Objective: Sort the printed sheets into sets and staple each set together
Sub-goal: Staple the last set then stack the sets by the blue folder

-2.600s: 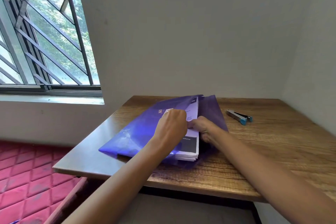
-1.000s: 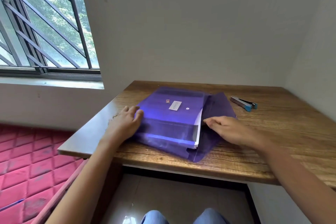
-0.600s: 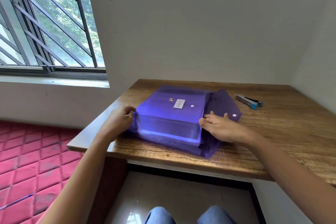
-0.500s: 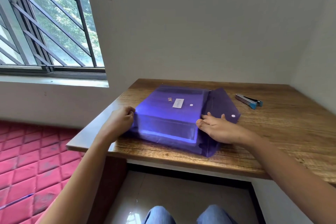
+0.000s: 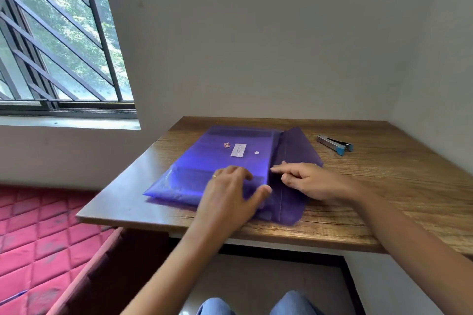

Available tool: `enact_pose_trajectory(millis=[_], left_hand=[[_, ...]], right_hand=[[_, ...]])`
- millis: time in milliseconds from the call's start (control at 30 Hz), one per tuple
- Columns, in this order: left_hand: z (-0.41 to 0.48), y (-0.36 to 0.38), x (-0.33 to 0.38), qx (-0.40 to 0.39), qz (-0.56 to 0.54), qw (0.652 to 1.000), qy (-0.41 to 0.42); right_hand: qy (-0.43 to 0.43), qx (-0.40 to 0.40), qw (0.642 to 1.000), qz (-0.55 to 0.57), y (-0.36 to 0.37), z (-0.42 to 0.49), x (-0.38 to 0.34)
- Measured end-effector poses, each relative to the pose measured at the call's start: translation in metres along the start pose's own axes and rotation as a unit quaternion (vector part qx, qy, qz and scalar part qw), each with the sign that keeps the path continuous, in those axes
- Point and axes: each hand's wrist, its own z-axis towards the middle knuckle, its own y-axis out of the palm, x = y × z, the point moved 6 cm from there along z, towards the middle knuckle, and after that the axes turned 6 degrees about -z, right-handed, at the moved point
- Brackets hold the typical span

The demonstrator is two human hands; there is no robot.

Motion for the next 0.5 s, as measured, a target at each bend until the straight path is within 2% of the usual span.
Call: enact_pose_trajectory(millis=[200,500], left_hand=[[0.003,0.025,0.024,-0.037,0.078,0.996,-0.029],[0.001,0.015,0.058,-0.044,0.16,0.984,-0.068]], right_hand=[[-0.039,-0.026,0.999,-0.026,0.007,-0.007,0.01],[-0.075,0.0,0.996,-0.057,0.007,-0.016,0.009]])
